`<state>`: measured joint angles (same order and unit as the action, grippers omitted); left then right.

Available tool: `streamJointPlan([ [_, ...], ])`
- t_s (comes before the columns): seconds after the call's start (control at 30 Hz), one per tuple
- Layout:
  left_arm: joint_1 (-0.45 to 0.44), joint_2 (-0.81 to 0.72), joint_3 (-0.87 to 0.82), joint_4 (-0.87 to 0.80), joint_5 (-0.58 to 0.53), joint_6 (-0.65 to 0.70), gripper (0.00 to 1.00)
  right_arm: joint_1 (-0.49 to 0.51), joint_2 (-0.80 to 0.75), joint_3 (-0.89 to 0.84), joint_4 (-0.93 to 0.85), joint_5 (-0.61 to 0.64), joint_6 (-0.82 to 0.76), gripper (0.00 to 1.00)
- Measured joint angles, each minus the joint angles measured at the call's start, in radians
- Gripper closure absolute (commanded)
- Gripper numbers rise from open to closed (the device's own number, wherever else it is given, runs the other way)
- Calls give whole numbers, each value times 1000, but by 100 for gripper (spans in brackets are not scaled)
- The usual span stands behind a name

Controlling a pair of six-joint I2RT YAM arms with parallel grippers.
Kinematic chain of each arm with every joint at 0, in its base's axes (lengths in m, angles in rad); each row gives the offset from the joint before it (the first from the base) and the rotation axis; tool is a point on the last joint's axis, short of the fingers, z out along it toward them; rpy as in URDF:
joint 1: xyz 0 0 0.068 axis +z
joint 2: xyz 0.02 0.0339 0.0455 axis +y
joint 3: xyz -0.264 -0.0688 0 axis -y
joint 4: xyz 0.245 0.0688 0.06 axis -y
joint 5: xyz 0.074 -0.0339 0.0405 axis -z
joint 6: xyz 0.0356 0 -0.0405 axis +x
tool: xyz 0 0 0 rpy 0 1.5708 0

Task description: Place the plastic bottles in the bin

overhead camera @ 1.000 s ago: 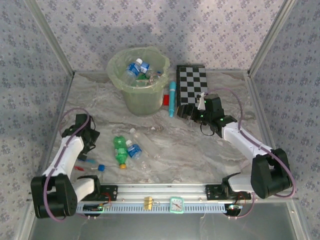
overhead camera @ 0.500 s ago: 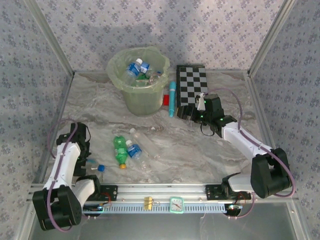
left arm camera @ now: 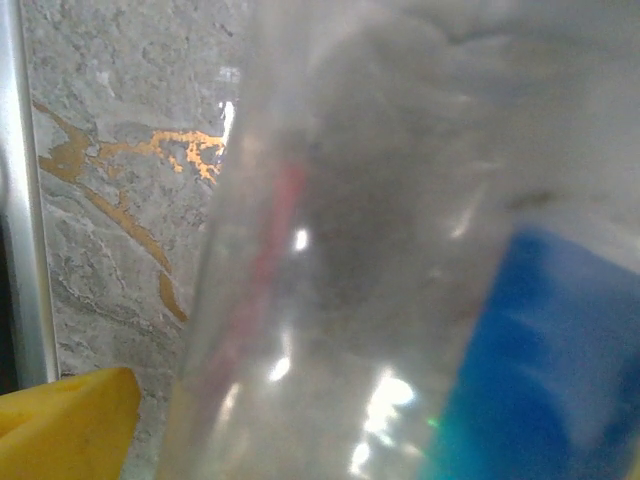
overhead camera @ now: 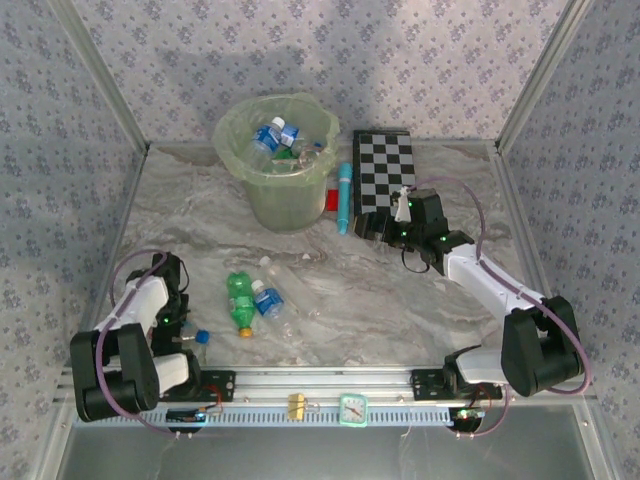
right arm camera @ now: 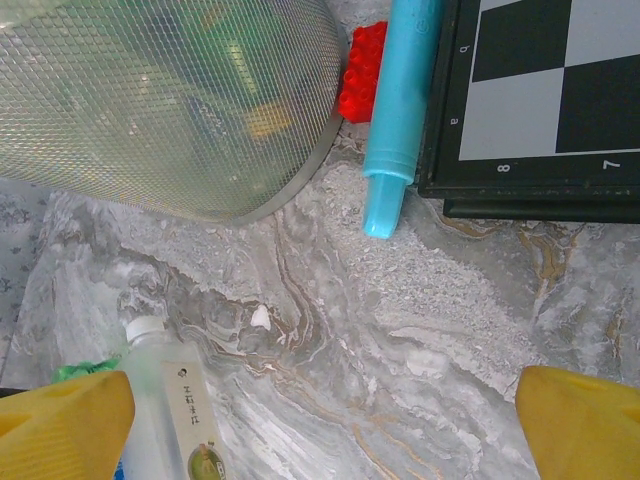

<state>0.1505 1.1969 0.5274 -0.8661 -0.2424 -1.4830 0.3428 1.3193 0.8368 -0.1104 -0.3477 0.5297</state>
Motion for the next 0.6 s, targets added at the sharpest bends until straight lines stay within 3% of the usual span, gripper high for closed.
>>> streamJointPlan([
  [0.3, 0, 3, 3, 68, 1, 51, 46, 0, 0, 0, -14, 1, 0, 0],
  [0.6, -3, -101, 57, 102, -12, 124, 49, -1, 0, 0, -14, 1, 0, 0],
])
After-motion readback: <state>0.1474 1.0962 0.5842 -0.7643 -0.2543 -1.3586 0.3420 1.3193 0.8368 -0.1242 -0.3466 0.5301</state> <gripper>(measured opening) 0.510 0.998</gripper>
